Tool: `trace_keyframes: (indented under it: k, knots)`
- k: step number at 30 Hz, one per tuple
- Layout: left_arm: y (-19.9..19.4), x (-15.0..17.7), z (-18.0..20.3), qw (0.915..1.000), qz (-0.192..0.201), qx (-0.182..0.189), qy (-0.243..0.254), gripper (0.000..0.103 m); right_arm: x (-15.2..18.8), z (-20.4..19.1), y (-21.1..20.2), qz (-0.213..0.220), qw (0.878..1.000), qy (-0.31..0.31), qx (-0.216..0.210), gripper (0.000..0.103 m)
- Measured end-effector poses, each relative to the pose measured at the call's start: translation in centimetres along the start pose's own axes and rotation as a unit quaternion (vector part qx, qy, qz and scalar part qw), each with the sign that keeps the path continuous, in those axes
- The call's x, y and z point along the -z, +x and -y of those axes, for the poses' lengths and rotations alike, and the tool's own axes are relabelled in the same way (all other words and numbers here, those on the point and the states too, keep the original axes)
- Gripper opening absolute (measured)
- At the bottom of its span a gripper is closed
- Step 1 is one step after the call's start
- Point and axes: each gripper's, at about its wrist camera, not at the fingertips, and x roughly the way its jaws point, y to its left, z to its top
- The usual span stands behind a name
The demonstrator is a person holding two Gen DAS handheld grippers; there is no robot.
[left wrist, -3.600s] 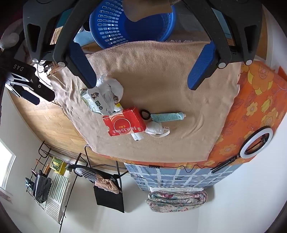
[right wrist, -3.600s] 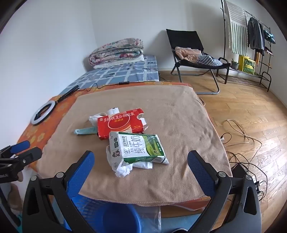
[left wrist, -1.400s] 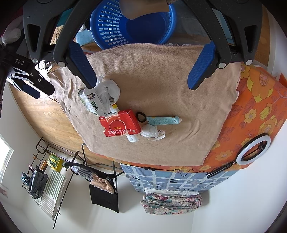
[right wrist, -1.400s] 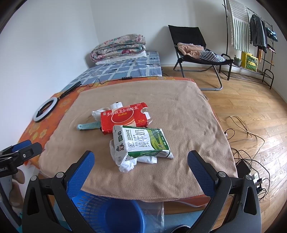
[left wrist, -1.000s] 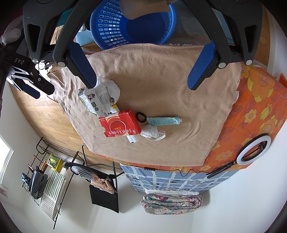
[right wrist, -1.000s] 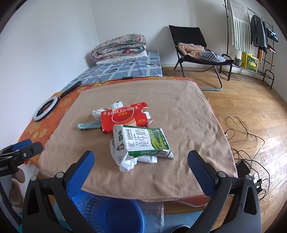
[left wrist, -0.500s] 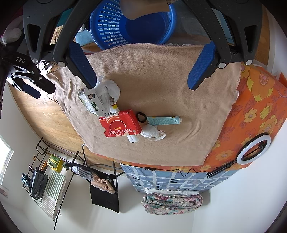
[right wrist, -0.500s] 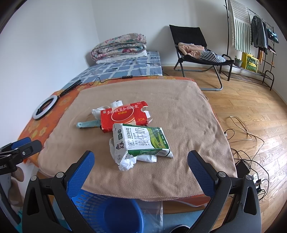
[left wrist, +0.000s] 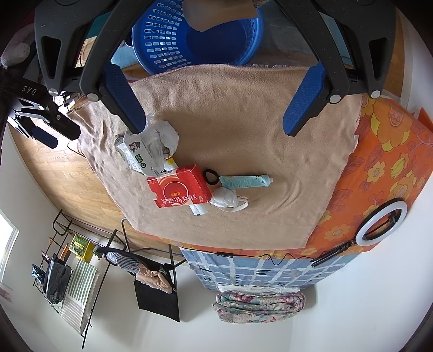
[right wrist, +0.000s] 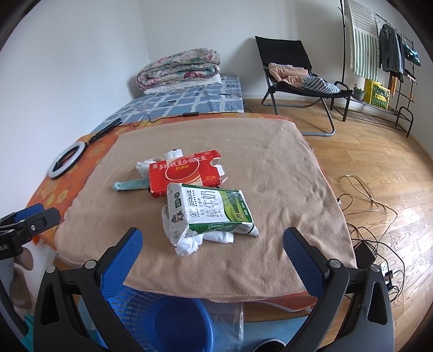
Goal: Collect trash
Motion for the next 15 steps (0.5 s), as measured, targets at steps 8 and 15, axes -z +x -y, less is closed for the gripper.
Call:
trace_keyframes:
  k: [8,15]
  knots:
    - [0.1,-0.2,-0.2,0.9998,0.000,-0.006,0.019,0.103,0.0,1.0,0.0,0.006,1.000,-0.002,-0.009,0.102]
    - [0.7,-0.3,0.2,0.9997,0.000,0.000,0.024,0.103,0.2,3.1,0.6,0.000,1.000,0.008,-0.011,0.102]
